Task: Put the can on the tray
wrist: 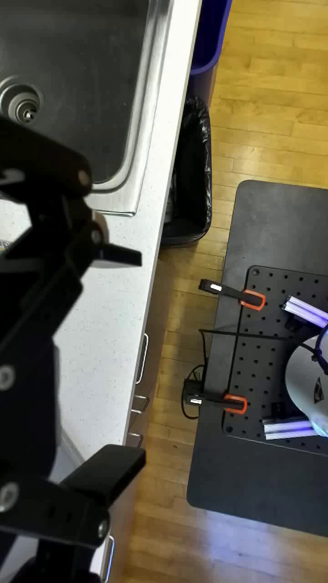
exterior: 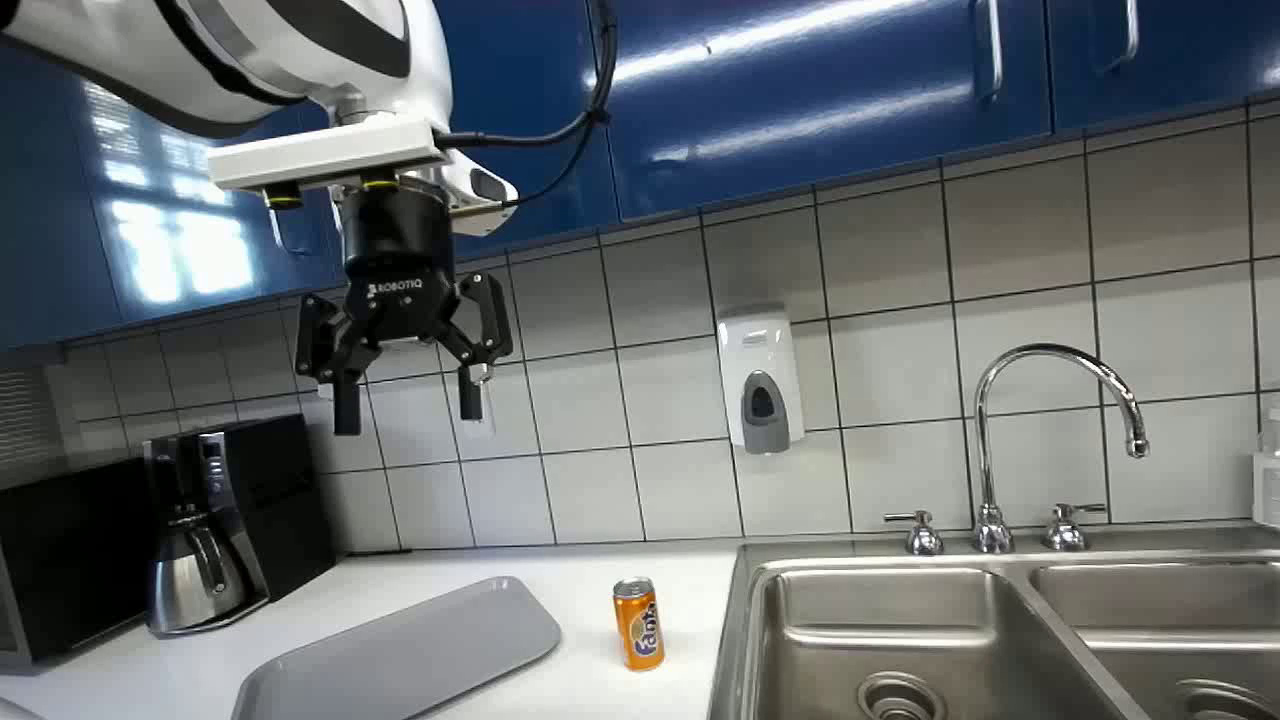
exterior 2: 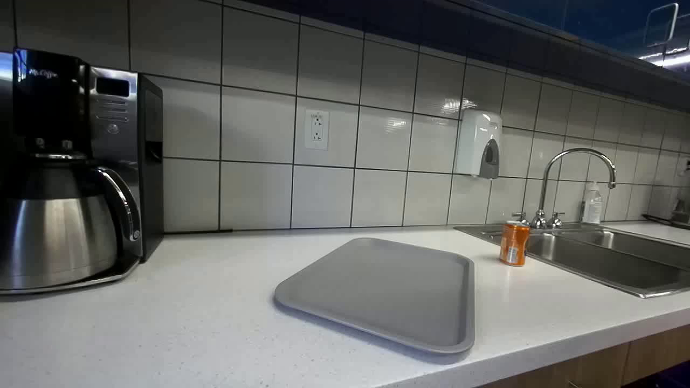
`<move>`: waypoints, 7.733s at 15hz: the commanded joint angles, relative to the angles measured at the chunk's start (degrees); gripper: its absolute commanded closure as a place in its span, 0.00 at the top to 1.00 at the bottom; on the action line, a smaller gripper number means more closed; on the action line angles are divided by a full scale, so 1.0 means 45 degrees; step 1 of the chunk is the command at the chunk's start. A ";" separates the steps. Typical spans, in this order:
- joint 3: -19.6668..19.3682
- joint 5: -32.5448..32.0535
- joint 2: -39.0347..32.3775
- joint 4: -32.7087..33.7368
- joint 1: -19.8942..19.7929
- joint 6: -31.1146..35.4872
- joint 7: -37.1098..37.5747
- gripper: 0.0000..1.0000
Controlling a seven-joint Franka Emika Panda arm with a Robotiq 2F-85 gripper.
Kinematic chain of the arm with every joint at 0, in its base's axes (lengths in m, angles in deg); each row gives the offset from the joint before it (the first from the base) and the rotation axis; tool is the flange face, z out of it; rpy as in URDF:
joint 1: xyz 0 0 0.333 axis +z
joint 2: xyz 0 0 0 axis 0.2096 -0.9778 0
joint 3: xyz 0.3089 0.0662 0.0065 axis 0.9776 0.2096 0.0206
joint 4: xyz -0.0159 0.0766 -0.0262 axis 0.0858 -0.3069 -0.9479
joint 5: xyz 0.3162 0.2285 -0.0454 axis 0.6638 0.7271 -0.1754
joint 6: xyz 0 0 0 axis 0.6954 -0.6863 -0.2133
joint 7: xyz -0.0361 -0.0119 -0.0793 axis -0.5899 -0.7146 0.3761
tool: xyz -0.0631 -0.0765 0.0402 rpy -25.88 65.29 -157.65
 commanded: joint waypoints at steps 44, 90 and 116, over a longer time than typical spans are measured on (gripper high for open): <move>-0.0182 -0.0152 -0.7493 -0.0533 -0.0963 0.9378 0.2921 1.00; 0.0536 0.0853 -1.5337 0.6808 -0.0844 0.7777 0.4402 1.00; 0.0697 0.0725 -1.5505 0.6717 -0.0887 0.8179 0.3863 1.00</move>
